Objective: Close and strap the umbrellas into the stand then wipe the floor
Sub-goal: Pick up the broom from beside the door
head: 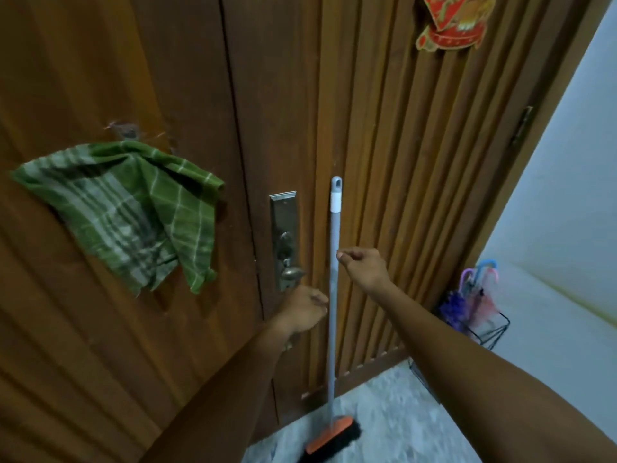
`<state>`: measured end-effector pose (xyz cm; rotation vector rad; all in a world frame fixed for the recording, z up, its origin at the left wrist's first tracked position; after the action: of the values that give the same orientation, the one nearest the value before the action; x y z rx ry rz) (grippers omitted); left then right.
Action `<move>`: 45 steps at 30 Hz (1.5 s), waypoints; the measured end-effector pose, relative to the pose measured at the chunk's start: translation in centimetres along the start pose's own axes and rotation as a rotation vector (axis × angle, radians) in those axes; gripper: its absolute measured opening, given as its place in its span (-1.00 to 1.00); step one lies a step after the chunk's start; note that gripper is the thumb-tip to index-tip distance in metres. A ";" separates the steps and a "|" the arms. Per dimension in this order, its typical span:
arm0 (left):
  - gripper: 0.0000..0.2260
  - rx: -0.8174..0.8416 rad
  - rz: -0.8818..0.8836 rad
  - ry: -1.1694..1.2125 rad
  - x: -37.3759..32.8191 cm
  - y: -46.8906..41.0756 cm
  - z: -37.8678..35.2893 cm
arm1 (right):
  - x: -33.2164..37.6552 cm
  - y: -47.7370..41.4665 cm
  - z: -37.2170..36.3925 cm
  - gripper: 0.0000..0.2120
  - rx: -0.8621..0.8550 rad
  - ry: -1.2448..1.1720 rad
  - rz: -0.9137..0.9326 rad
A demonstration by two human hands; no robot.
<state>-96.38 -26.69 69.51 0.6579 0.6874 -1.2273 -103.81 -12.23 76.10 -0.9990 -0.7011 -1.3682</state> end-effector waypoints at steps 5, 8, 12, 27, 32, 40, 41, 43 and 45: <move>-0.82 -0.166 0.068 0.046 -2.3 -6.7 -0.7 | -0.9 -6.1 -0.3 -0.74 0.068 -0.010 -0.013; -0.67 -0.313 0.037 0.016 -2.6 -9.2 -1.5 | -1.9 -9.8 -2.6 -0.72 0.142 -0.055 -0.026; -0.73 -0.349 0.016 0.041 -1.6 -11.1 -4.6 | -2.3 -11.4 -5.7 -0.87 0.277 -0.084 0.033; -0.87 -0.083 -0.073 0.429 -5.9 -2.6 -12.4 | -5.0 -3.1 10.3 -0.82 0.192 -0.146 0.172; -0.77 0.034 -0.182 0.532 -14.4 5.0 -17.8 | -6.1 3.3 24.1 -0.91 -0.017 -0.200 0.137; -0.85 0.329 -0.356 0.558 -27.2 16.8 -29.8 | -9.8 15.5 45.0 -0.89 -0.319 -0.220 -0.003; -0.84 0.371 -0.384 0.546 -29.1 18.3 -31.4 | -10.4 16.9 47.6 -0.88 -0.362 -0.208 -0.018; -0.84 0.463 -0.441 0.520 -32.9 21.6 -34.7 | -11.8 19.5 52.9 -0.83 -0.446 -0.193 -0.050; -0.88 0.537 -0.491 0.479 -36.4 24.9 -38.2 | -13.1 21.9 58.0 -0.80 -0.509 -0.174 -0.065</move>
<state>-83.55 29.92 75.42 1.3098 0.9598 -1.7567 -75.47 43.47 86.56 -1.5223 -0.5234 -1.5685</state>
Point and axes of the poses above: each hand's wrist, its own y-axis away from the middle knuckle, its own z-axis out of the back of the hand, x = y × z, the point moved 10 cm from there along -y, towards the middle knuckle, and after that the axes turned 11 degrees about -x, right-handed, at the moved point
